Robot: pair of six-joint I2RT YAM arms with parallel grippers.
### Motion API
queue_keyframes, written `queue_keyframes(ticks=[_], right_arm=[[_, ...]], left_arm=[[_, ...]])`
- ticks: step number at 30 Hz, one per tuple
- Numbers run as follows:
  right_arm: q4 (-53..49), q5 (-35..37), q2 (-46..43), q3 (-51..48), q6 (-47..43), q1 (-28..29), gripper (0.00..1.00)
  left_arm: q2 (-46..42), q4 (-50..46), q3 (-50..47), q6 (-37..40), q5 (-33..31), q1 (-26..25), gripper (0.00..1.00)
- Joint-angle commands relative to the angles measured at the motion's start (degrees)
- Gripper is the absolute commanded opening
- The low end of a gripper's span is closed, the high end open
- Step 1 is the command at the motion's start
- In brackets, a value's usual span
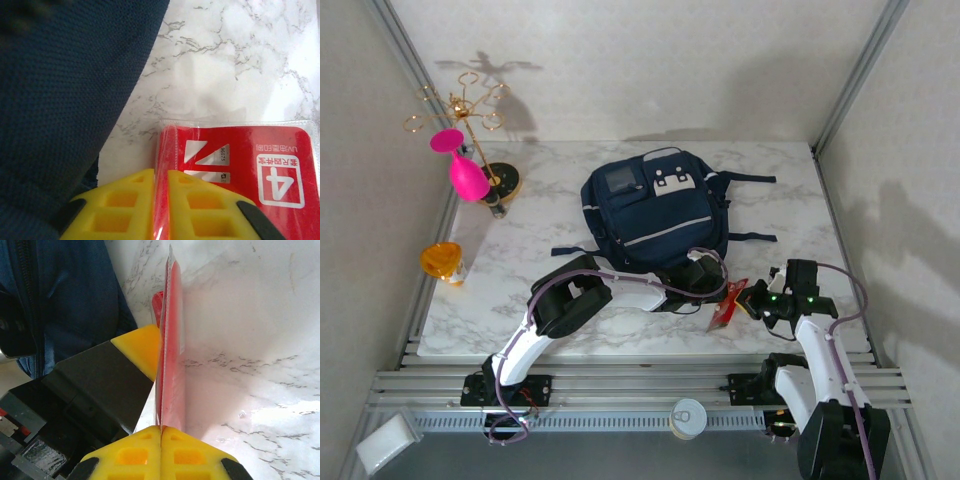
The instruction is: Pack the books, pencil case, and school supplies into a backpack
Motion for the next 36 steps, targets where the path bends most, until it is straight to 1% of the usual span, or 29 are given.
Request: queue_keyframes(ticks=[1,4,7,9,13,16,19,22,26,30,32,34,36], right_arm=[[1.0,0.4,-1.01,1.33,0.19,0.12,0.0],[-0.33,2.51,-1.95,3.29,0.26,0.01,0.0],[-1.5,4.09,-3.1,5.35,0.53,-0.13,0.0],[-2.59,5.13,-3.6,6.95,0.63,-0.21,0.0],[-5.19,8.48,-4.53,11.23,0.39,-0.23,0.0],[-6.61,9.4,-4.87,14.86,-0.06,-0.26,0.0],[-6.43,7.84,-4.31,17.3,-0.72,-0.26,0.0],[-4.59,3.5,-3.19,17.84,-1.04,-0.24,0.0],[-0.79,-2.34,-1.64,16.67,-1.13,-0.21,0.0],[2.09,-4.71,-0.23,15.7,-1.21,-0.24,0.0],[2.48,-5.02,0.39,15.63,-1.54,-0.37,0.0],[2.11,-4.0,0.68,15.63,-2.07,-0.59,0.0],[1.73,-2.78,1.0,15.51,-2.2,-1.23,0.0]], left_arm=[[-0.52,-6.14,-0.79,0.17,-2.5,1.49,0.17],[-2.85,-6.53,-0.97,0.7,-2.67,1.4,0.22],[-5.44,-7.68,-1.5,1.72,-2.06,1.38,0.24],[-8.28,-7.49,-3.04,2.29,-1.01,1.27,0.25],[-14.8,-7.93,-6.92,4.7,0.91,1.3,0.32],[-19.67,-11.27,-8.64,7.98,0.45,1.4,0.38],[-24.22,-14.58,-9.45,13.2,-0.26,2.2,0.43],[-27.32,-19.43,-9.08,19.8,-4.53,3.59,0.48],[-28.58,-24.98,-8.13,29.06,-8.73,6.32,0.55],[-26.27,-28.04,-6.63,38.93,-10.75,8.07,0.67],[-23.97,-30.26,-4.33,42.94,-11.71,8.0,0.7],[-22.55,-29.15,-4.11,47.08,-13.48,7.65,0.73],[-21.85,-27.15,-4.54,50.17,-15.82,7.59,0.74]])
